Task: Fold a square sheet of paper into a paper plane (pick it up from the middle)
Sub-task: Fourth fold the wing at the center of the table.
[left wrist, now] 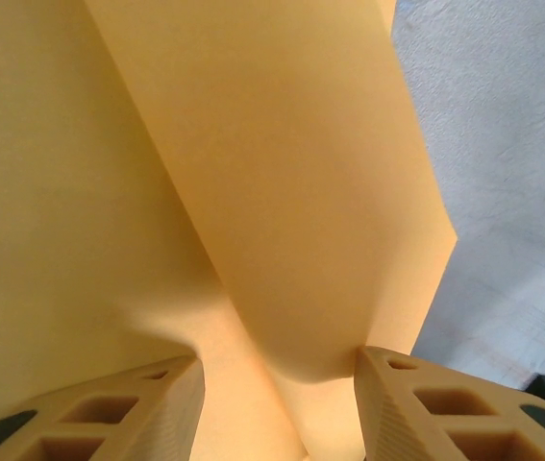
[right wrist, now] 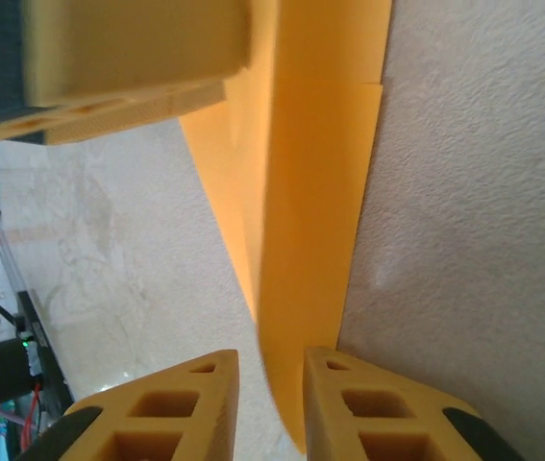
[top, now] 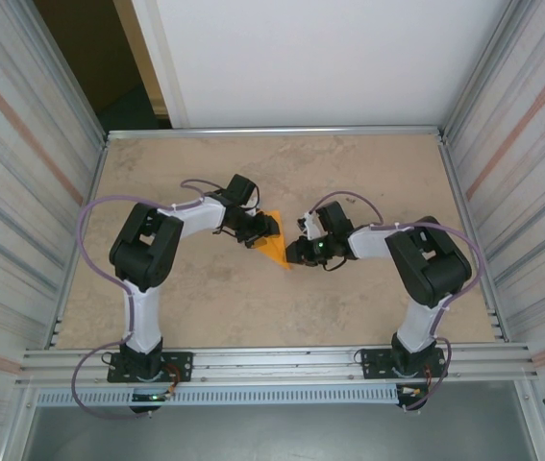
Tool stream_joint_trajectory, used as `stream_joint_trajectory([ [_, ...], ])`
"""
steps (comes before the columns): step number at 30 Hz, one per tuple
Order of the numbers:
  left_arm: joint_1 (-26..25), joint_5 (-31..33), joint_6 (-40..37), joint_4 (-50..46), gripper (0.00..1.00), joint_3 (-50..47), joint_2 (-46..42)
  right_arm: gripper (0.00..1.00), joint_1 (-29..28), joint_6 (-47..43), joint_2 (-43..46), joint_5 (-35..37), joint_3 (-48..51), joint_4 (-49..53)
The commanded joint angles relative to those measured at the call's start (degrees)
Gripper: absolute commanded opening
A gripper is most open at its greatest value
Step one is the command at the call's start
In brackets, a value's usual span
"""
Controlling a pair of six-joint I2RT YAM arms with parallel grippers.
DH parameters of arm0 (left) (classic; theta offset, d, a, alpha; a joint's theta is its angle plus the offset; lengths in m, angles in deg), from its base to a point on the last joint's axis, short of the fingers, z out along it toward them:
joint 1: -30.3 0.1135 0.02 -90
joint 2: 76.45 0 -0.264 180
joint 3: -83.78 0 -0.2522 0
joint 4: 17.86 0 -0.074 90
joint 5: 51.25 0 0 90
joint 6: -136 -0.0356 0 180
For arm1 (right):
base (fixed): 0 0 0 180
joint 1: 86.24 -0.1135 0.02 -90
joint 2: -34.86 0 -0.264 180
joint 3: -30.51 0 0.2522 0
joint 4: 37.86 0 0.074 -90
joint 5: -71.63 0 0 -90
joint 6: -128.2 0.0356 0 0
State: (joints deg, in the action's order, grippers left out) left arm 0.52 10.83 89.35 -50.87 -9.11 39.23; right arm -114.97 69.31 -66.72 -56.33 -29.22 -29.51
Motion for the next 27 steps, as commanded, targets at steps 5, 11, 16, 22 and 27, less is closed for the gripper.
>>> stream_joint_trajectory([
  [5, -1.01, 9.46, -1.70, -10.57, 0.46, -3.20, 7.21, 0.27, 1.30, 0.86, 3.76, 2.70, -0.73, 1.51],
  [11, -1.15, 9.71, -0.81, -10.44, 0.46, -3.29, 7.77, 0.28, 0.37, 1.42, 0.41, 1.24, -3.25, 1.28],
  [16, -1.32, 11.08, -1.34, -11.91, 0.46, -2.33, 9.36, 0.28, -0.20, 0.76, -2.29, 1.21, -5.47, 2.40],
  [22, -1.45, 11.25, -0.90, -12.18, 0.46, -2.50, 10.72, 0.26, -0.44, -0.23, -4.84, 0.19, -7.81, 3.40],
  [27, -1.58, 11.23, -0.56, -12.31, 0.46, -2.50, 11.01, 0.25, -0.82, -0.85, -6.61, -1.27, -9.04, 3.79],
])
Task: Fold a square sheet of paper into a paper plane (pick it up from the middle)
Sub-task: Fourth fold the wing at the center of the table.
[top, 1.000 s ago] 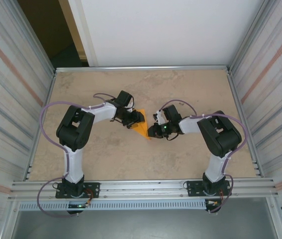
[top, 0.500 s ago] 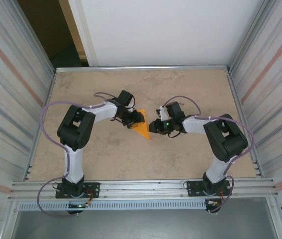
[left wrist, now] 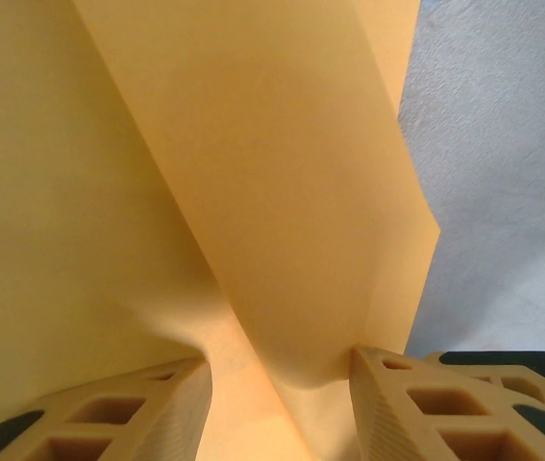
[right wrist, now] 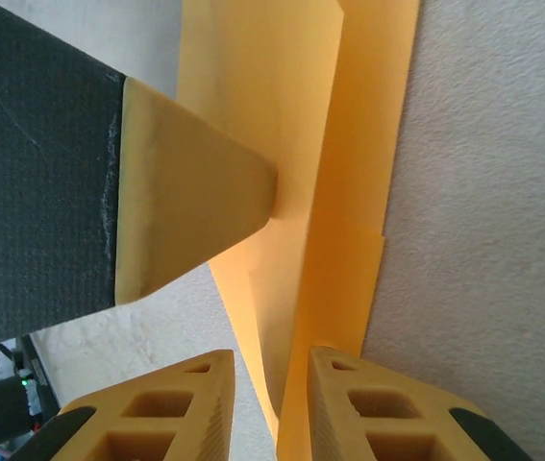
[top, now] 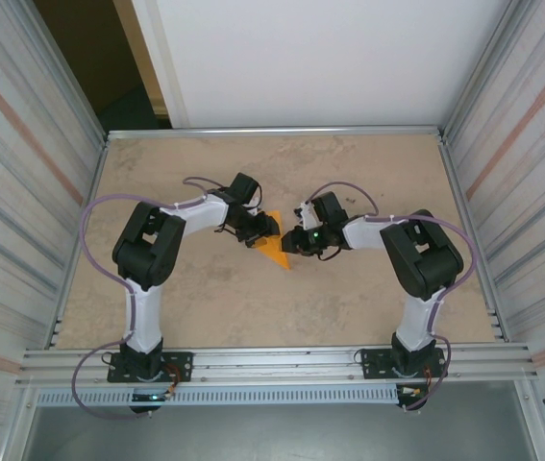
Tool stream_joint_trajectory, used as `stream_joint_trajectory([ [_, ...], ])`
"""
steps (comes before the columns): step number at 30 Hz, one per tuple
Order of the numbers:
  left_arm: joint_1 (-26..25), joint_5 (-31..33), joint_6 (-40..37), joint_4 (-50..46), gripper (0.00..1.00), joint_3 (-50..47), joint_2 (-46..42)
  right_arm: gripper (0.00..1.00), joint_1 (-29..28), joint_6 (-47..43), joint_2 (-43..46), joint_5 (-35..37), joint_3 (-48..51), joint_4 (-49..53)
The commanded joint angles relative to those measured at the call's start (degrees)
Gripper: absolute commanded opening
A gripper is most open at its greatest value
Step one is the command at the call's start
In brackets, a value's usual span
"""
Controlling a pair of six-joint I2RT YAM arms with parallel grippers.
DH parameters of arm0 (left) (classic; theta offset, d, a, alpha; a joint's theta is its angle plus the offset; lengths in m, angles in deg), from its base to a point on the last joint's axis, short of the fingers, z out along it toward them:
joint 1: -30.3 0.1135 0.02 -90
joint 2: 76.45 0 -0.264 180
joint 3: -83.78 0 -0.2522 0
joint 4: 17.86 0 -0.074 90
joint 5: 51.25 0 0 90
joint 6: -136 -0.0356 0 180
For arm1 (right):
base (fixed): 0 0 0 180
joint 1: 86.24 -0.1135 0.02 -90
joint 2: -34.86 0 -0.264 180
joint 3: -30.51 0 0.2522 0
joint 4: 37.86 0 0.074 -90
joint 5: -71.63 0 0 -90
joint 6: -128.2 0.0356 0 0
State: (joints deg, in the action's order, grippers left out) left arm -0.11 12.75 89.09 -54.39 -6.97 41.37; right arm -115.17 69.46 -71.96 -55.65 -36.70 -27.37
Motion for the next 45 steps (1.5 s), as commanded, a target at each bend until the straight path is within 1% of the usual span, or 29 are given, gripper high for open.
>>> stream_joint_trajectory([
  [1, -0.88, 9.30, -0.29, -8.84, 0.46, -4.64, 8.84, 0.25, -0.65, -1.10, -1.52, -2.01, -1.61, 1.71],
  [9, -0.95, 9.03, 0.06, -8.94, 0.46, -4.38, 9.03, 0.23, -0.96, -1.91, -2.66, -1.55, -1.75, 2.51],
  [16, -0.93, 8.68, 0.06, -8.93, 0.46, -4.20, 8.75, 0.18, -0.70, -2.26, -3.46, -1.49, -1.59, 2.35],
  [31, -0.85, 7.42, -0.52, -8.97, 0.46, -2.94, 6.35, 0.09, 1.15, -1.75, -4.56, -6.29, 0.13, -0.14],
  [36, -0.70, 5.83, -1.10, -9.13, 0.47, -0.45, 3.14, 0.06, 1.85, -1.12, -5.03, -7.78, 0.55, -0.84],
  [39, -0.04, 3.47, -1.77, -8.72, 0.47, 1.75, 0.20, 0.05, 2.45, -0.40, -5.49, -9.24, 0.76, -1.56],
  [42, 0.86, 0.38, -2.05, -5.71, 0.48, 3.00, -2.86, 0.03, 2.96, 0.49, -5.89, -11.21, 0.62, -2.17],
  [45, 2.33, -2.97, -1.79, -0.36, 0.50, 2.07, -6.29, 0.03, 3.44, 1.46, -6.26, -13.17, 0.40, -2.44],
])
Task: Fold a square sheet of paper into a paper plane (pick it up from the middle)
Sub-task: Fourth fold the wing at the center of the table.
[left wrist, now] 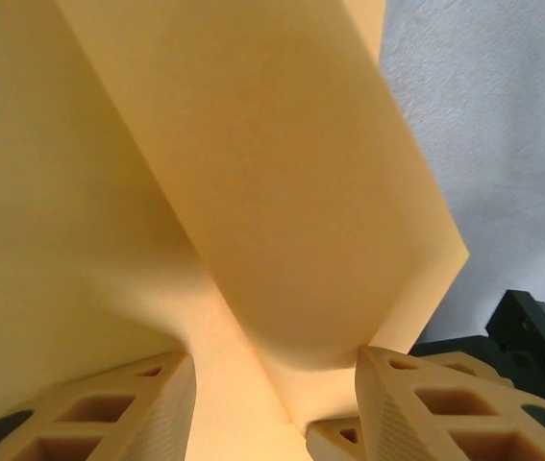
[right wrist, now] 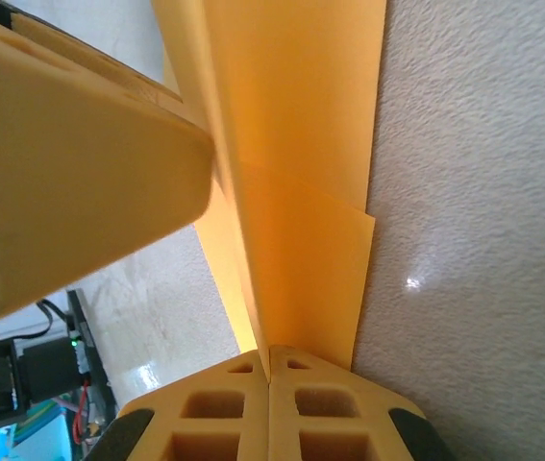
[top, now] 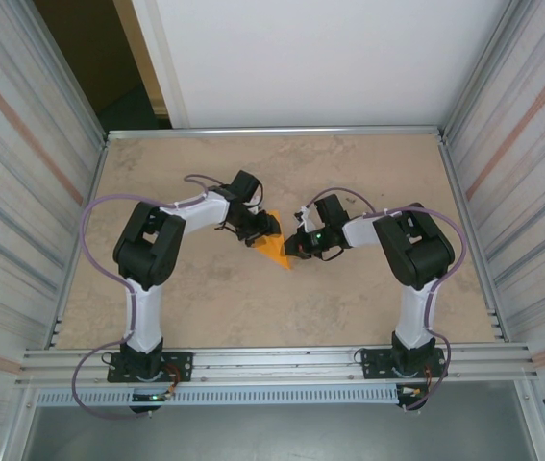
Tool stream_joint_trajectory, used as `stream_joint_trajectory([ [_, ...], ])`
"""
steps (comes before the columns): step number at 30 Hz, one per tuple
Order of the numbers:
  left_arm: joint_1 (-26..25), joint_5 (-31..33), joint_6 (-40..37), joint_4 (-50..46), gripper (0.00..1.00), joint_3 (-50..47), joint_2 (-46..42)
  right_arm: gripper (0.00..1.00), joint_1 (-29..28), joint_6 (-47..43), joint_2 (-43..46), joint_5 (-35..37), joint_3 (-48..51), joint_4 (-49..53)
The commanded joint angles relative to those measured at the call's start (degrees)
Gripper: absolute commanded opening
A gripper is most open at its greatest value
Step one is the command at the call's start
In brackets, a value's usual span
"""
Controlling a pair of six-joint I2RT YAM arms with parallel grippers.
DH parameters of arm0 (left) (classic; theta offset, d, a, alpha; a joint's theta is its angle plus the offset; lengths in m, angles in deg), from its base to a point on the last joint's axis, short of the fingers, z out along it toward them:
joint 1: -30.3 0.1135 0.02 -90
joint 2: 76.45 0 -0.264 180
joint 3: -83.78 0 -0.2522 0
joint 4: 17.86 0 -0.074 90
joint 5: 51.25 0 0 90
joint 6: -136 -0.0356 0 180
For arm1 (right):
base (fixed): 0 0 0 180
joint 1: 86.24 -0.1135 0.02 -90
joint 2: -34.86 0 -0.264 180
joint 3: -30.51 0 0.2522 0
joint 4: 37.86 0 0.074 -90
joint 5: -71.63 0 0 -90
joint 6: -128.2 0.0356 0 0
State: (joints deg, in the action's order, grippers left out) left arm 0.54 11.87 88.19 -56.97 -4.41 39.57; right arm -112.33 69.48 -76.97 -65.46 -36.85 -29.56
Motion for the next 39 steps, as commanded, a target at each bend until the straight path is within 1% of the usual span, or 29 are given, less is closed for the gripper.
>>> stream_joint_trajectory([
  [1, 2.23, -3.08, -0.72, 4.69, 0.50, -1.42, -5.61, 0.03, 0.63, 1.75, -1.31, -3.87, 0.41, -0.13],
  [4, 3.35, -5.85, -0.22, 11.92, 0.50, -5.17, -8.24, 0.03, 0.99, 2.28, -1.54, -4.81, -0.06, 0.84],
  [5, 3.57, -6.71, -0.19, 14.07, 0.48, -6.57, -8.76, 0.03, 1.00, 2.37, -1.50, -5.00, -0.16, 1.10],
  [12, 3.80, -13.91, 2.40, 30.89, 0.31, -15.00, -9.22, 0.03, 1.40, 2.63, -2.22, -5.60, -1.41, 3.79],
  [15, 3.53, -15.56, 3.14, 34.56, 0.27, -16.65, -8.32, 0.03, 1.56, 2.64, -2.51, -5.54, -1.65, 4.50],
  [18, 3.22, -15.68, 2.57, 34.40, 0.23, -17.09, -7.16, 0.03, 1.65, 3.03, -2.57, -5.38, -1.77, 4.40],
  [24, 3.17, -15.38, 1.31, 33.61, 0.22, -17.33, -5.77, 0.03, 1.67, 3.69, -2.95, -5.22, -1.76, 4.01],
  [30, 2.94, -15.84, 1.23, 33.80, 0.20, -16.62, -4.17, 0.03, 1.84, 4.22, -2.73, -5.49, -1.24, 3.23],
  [39, 2.60, -16.11, 1.40, 33.19, 0.20, -14.71, -2.05, 0.04, 2.04, 4.47, -2.80, -5.32, -1.06, 3.13],
])
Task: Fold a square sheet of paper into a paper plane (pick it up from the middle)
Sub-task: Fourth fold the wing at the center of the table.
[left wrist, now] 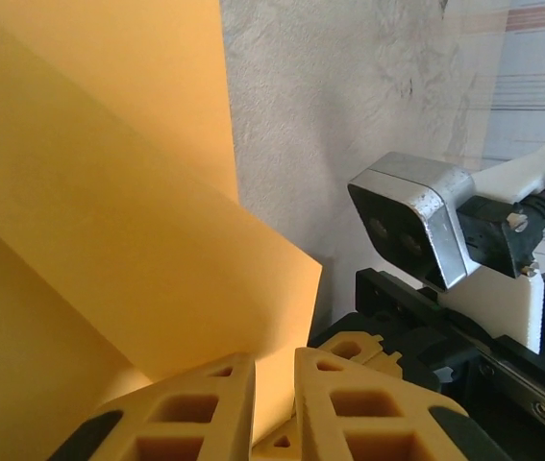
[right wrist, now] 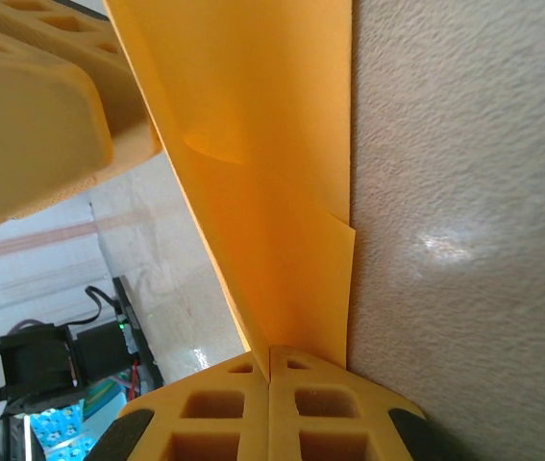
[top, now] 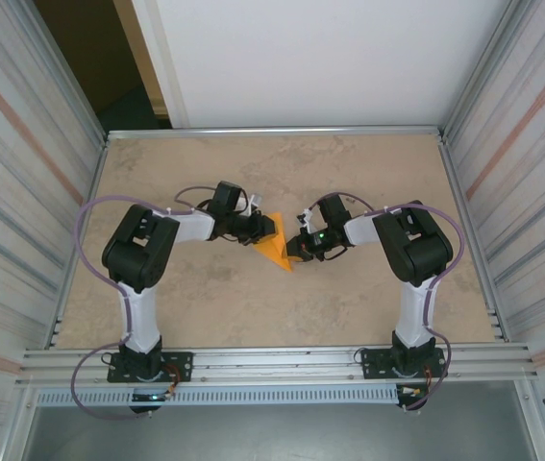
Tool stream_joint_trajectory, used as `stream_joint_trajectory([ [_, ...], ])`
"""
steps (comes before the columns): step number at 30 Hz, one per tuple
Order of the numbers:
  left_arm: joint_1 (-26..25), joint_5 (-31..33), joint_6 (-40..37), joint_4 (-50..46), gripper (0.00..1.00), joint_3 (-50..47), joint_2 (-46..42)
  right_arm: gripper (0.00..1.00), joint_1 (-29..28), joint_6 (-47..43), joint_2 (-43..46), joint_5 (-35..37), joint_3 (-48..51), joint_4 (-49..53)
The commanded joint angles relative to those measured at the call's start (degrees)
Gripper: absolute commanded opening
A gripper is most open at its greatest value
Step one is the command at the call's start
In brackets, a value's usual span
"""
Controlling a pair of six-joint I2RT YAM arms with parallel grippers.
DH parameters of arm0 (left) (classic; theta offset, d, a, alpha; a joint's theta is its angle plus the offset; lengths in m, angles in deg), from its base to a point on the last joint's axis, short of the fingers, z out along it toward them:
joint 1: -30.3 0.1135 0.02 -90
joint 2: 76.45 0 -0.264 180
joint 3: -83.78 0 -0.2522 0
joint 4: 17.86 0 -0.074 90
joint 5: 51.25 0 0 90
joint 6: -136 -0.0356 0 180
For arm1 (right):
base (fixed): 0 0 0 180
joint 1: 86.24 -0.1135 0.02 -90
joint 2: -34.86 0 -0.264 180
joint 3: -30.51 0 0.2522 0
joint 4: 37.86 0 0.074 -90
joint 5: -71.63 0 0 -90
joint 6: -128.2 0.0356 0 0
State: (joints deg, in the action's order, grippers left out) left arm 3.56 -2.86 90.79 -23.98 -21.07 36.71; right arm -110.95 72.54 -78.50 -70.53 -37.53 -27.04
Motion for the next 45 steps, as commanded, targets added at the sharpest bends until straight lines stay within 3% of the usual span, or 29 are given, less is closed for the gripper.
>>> stream_joint_trajectory([
  [1, -0.42, -1.37, -1.20, 0.19, 0.20, 2.08, 0.91, 0.04, 0.61, 1.42, -1.29, -0.19, -0.39, 0.74],
  [16, -0.42, -0.64, -1.33, -2.18, 0.19, 4.18, 2.89, 0.17, 0.74, 1.33, 1.09, 0.02, 0.21, 1.69],
  [25, -0.42, -0.16, -1.09, -3.37, 0.18, 4.88, 3.76, 0.30, 1.68, 1.02, 8.69, 4.68, 2.60, 3.72],
  [33, -0.49, 0.71, -0.72, -5.08, 0.18, 5.68, 4.34, 0.23, -1.79, -2.73, 12.63, 12.30, 1.10, 8.34],
  [39, -0.50, 0.82, -0.62, -5.43, 0.18, 5.94, 4.61, 0.19, -6.59, -3.83, 9.99, 14.86, -2.43, 10.41],
  [45, -0.50, 0.92, -0.67, -6.23, 0.18, 6.27, 4.70, 0.18, -7.81, -3.58, 7.48, 15.85, -3.78, 10.58],
])
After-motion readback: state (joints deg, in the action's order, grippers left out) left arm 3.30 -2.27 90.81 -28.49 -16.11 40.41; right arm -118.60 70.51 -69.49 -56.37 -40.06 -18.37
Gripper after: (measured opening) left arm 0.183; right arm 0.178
